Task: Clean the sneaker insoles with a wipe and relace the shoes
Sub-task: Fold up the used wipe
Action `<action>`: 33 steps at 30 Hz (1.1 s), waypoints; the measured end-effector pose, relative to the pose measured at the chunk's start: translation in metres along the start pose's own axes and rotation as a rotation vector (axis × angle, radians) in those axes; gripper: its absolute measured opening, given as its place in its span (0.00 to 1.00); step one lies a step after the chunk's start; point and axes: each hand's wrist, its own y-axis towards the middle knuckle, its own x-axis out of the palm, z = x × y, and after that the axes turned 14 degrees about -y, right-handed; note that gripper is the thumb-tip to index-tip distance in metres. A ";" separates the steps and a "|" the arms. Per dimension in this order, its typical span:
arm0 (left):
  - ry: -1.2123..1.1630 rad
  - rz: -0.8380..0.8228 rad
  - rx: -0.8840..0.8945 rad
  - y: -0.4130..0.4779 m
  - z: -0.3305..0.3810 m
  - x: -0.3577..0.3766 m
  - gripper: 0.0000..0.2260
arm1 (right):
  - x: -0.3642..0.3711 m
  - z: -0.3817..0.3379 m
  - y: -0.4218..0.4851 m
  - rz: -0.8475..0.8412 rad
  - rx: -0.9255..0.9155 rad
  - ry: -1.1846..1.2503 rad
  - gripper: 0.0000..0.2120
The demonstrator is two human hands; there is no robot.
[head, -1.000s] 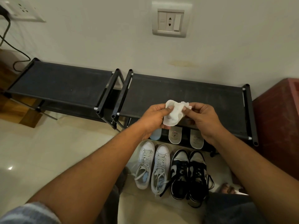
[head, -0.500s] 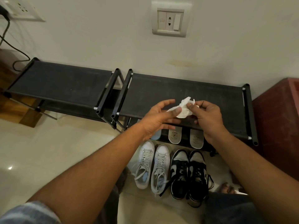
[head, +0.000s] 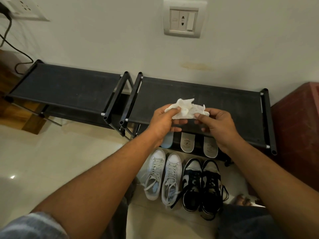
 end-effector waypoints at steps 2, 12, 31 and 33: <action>-0.058 0.006 -0.030 0.000 0.002 -0.001 0.14 | 0.000 -0.003 0.000 -0.002 0.073 0.117 0.09; -0.349 0.135 -0.089 0.004 0.008 -0.007 0.20 | -0.006 -0.009 0.001 0.024 0.166 0.440 0.12; 0.032 -0.013 -0.033 0.005 0.002 -0.004 0.12 | -0.008 -0.002 0.001 0.075 -0.002 0.239 0.03; -0.071 0.009 -0.036 0.005 0.006 -0.004 0.13 | -0.007 -0.006 -0.001 0.051 0.027 0.365 0.03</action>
